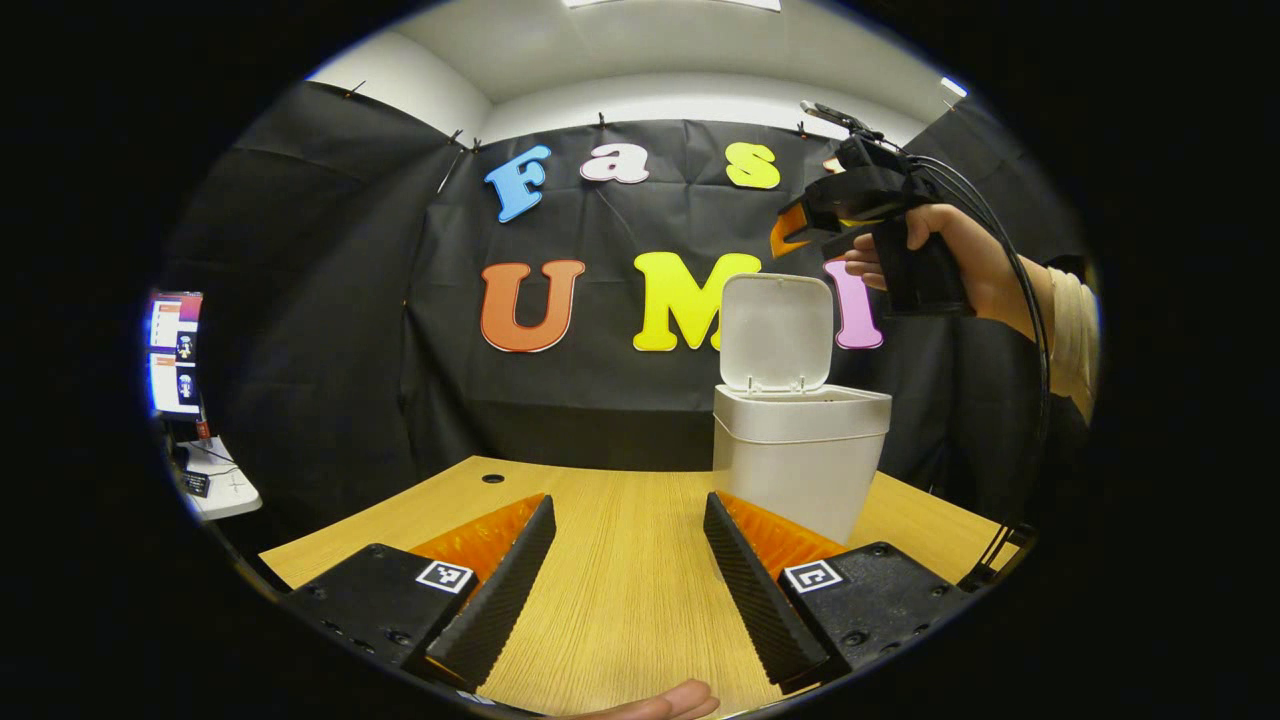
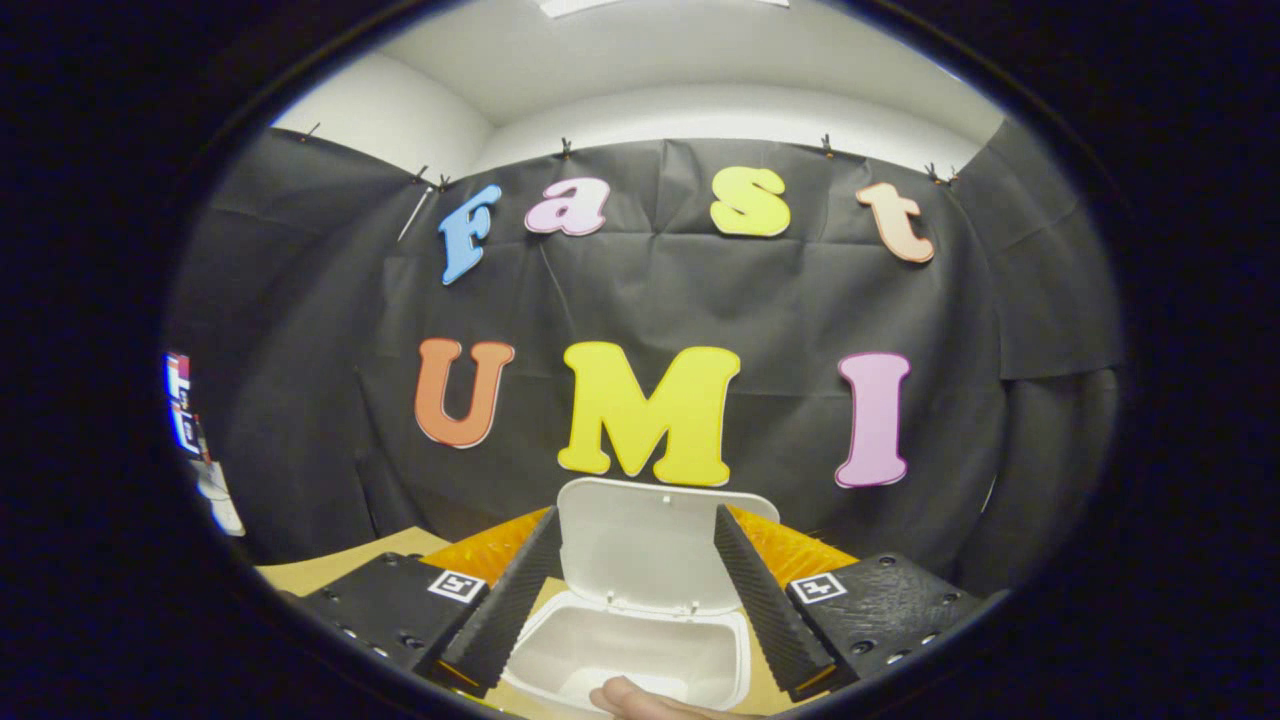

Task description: Press the lid of the desktop garbage bin to open it, pick up the crumpled paper on the desktop and throw it into the bin, then pick up the pop can on the desktop and drop it into the bin, and finally close the garbage bin lid.

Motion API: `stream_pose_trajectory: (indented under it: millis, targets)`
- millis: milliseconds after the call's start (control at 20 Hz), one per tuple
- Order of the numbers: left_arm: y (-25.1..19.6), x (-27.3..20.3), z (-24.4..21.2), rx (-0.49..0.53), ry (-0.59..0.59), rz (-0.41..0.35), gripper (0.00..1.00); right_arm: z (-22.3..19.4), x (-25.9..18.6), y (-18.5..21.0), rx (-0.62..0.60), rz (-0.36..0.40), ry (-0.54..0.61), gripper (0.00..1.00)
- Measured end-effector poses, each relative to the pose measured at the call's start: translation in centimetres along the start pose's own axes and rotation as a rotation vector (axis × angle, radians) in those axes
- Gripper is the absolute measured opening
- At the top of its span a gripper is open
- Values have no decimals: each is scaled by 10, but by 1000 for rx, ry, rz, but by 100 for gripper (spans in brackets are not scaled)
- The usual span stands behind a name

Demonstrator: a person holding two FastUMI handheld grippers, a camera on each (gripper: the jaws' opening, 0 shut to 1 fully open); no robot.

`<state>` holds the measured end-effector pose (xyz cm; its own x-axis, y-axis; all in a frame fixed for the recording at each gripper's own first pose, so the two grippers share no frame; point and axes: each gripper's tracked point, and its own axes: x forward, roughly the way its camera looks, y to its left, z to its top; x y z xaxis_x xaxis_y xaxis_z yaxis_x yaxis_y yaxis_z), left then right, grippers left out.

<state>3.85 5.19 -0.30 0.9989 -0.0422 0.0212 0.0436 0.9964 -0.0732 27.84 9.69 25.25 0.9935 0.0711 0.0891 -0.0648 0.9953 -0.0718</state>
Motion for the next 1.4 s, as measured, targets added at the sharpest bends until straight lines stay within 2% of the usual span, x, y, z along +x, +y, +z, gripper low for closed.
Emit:
stream_pose_trajectory:
  millis: [50,250,350,400,500,700,850,950,1100,1250,1300,1400]
  targets:
    - [-1,2,-1,-5,5,-6,97,3,8,-3,15,-17,-18,92]
    - [2,7,-8,-39,19,-14,97,8,47,-16,54,-93,-23,95]
    - [7,9,-8,-46,19,-4,97,11,67,-26,76,-127,-18,92]
    - [11,8,-7,-37,17,10,97,13,76,-30,84,-140,-13,94]
    - [19,9,-3,-30,-5,37,97,12,92,-33,83,-154,16,94]
    - [13,13,-4,-55,-5,14,97,-1,108,-35,83,-178,77,94]
    - [12,9,-4,-42,-8,7,97,-12,108,-30,87,-162,122,92]
    - [12,7,-2,-37,-17,2,97,-14,105,-31,130,-151,140,95]
    - [9,7,-2,-59,-10,-24,96,-17,93,-29,119,-120,153,97]
    - [16,4,4,-66,-23,-9,97,-22,76,-27,123,-108,188,94]
    - [16,3,4,-62,-26,-7,97,-27,71,-27,124,-106,206,98]
    - [15,2,6,-51,-29,-8,97,-46,64,-33,132,-132,274,95]
